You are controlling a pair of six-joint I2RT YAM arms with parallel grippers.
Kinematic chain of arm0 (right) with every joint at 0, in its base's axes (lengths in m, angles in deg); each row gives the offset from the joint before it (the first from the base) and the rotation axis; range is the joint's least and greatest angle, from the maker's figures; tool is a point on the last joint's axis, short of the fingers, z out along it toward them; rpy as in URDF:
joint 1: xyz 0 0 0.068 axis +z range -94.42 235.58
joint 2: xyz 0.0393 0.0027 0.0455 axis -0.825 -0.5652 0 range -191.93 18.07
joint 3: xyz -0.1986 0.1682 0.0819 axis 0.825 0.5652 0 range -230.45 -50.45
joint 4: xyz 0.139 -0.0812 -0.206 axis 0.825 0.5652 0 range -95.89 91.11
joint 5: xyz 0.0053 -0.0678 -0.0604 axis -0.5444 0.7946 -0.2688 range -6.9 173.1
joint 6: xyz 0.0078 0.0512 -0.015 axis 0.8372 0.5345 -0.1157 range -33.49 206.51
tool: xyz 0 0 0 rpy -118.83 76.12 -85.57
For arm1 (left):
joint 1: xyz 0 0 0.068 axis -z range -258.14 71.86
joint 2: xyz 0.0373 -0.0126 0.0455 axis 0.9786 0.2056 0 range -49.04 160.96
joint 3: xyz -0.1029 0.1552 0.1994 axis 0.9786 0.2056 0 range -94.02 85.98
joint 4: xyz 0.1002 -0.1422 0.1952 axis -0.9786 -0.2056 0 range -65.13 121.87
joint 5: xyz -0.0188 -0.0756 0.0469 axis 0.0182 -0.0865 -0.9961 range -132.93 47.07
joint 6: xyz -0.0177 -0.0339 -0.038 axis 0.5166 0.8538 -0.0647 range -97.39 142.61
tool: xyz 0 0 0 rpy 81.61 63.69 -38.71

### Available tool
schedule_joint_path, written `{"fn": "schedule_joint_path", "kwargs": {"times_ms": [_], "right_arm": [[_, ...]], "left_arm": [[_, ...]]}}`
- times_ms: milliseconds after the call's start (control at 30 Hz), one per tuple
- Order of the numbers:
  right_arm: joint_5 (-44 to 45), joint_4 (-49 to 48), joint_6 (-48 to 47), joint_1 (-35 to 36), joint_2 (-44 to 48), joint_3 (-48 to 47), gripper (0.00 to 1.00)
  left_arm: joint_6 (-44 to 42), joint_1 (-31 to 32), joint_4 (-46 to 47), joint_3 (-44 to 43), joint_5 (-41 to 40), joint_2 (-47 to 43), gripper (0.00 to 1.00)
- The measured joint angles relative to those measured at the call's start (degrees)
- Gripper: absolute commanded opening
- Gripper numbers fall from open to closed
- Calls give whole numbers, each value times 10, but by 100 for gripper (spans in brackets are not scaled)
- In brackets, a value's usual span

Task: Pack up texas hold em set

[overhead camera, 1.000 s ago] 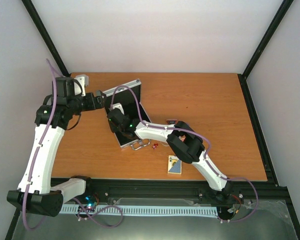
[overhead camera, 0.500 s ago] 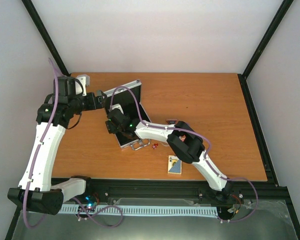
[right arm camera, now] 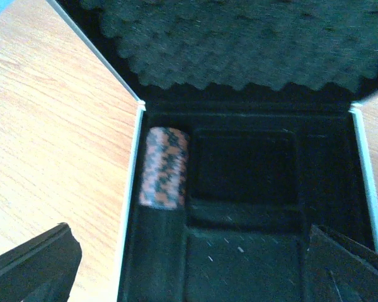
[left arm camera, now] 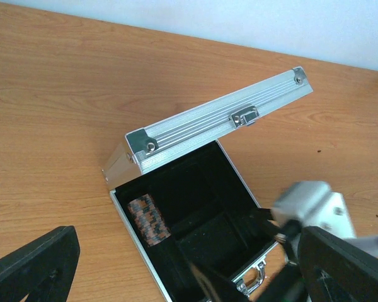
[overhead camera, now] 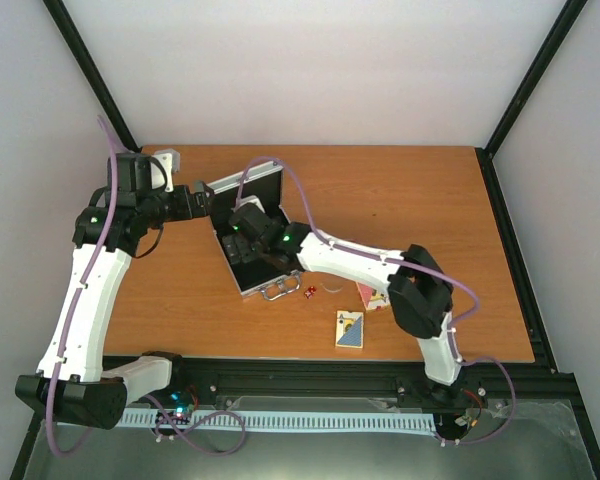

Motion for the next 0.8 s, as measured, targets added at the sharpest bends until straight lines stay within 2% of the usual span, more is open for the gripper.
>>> {"fn": "schedule_joint_path", "kwargs": {"times_ms": [300, 533, 800], "right_arm": [[22, 195, 48, -10, 129, 83, 100], [-23, 334, 151, -27, 272, 236, 100], [-126, 366, 250, -27, 319, 409, 100]], "left_arm": [[-15, 0, -11, 0, -5, 0, 100], [-19, 0, -13, 0, -10, 0, 100], [-19, 0, -12, 0, -7, 1, 100]]}}
